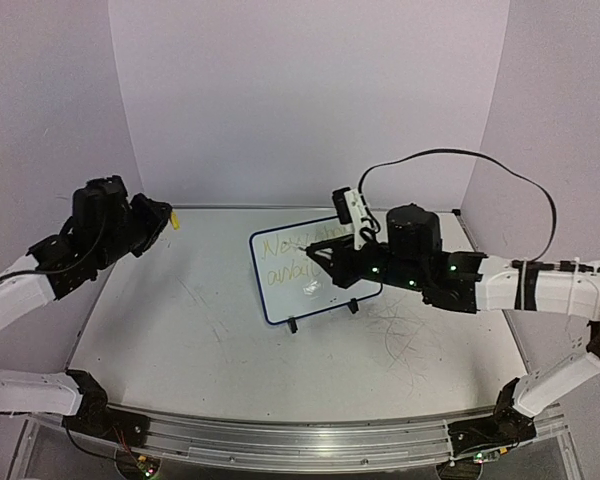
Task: Write a sentence on the whiteboard
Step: Insert the whiteboard marker without the cap into the center of the board.
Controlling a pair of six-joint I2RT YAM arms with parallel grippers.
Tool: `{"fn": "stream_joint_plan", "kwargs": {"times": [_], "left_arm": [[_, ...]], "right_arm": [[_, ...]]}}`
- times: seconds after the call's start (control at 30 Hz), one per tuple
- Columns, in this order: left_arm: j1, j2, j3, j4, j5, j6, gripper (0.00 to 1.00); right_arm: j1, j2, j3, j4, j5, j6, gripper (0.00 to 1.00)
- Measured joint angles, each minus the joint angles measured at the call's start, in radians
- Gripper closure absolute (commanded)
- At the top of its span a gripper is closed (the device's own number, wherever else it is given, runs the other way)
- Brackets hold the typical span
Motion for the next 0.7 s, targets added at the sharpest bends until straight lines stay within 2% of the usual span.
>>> {"fn": "stream_joint_plan", "kwargs": {"times": [0.13,0.37,0.5,0.7], "left_arm": [[0.001,-0.154,-0.133,0.232,0.112,0.06,0.92],[0.001,-0.107,-0.213,0.439,0.29,0.093,0.96],[0.001,-0.106,-0.251,0.532,0.323,0.048,0.98],[0.001,-0.096,-0.311,0.62,0.324,-0.119,1.0]], "right_arm": [[0.073,0.15,0.097,0.058,-0.085,0.074,1.0],[0.177,0.298,0.222,0.158,-0.106,0.186,1.0],[0.199,0.333,0.26,0.205,-0.061,0.221,1.0],[0.221,0.365,0.31,0.23,0.064,0.214,1.0]]}}
